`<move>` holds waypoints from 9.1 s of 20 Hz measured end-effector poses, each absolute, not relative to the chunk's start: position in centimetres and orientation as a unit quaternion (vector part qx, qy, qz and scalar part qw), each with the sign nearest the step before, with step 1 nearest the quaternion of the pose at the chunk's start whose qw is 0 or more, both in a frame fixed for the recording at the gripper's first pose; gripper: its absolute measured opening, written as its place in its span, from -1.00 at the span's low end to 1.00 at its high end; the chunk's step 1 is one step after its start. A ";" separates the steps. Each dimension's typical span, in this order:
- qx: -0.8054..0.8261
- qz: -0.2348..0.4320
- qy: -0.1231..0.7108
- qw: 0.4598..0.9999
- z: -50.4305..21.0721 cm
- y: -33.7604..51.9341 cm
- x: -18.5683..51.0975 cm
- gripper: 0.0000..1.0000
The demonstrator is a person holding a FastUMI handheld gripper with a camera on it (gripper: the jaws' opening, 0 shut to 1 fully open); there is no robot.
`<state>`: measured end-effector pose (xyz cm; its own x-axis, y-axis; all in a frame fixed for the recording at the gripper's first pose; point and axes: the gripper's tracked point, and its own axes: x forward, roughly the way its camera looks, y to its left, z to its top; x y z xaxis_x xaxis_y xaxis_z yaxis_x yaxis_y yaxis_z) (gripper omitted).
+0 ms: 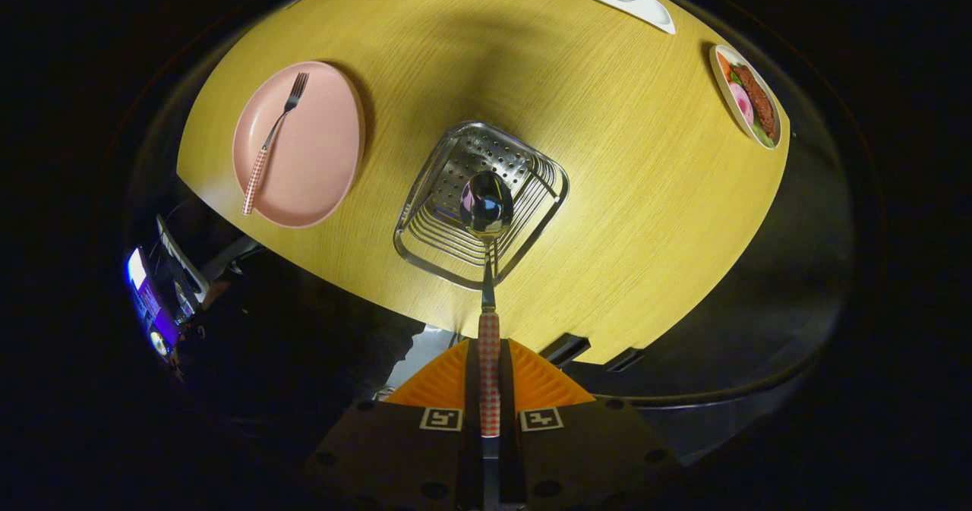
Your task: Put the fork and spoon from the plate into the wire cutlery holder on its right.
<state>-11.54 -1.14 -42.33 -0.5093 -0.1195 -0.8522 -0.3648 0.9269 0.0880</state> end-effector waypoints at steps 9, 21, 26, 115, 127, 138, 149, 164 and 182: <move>-0.128 0.118 0.868 0.465 -44.8 -0.2 -10.0 -0.67; -0.053 0.148 0.794 0.587 -40.3 1.9 -8.5 -0.52; 0.011 0.167 0.739 0.653 -36.1 5.8 -9.1 -0.50; -0.061 0.139 0.944 0.294 -42.8 -0.7 -10.6 -0.73; -0.025 0.171 0.895 0.411 -40.9 0.9 -9.6 0.26; 0.066 0.120 0.689 0.712 -33.9 0.2 -8.1 1.00; 0.083 0.007 0.383 0.920 -24.3 0.7 -5.5 1.00; 0.077 -0.019 0.210 0.974 -16.8 2.5 -5.1 1.00; 0.077 -0.017 0.200 0.977 -14.7 2.0 -4.2 0.99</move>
<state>-4.22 2.01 -14.69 0.9198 -0.0028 -0.3924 0.0646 0.9874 0.1443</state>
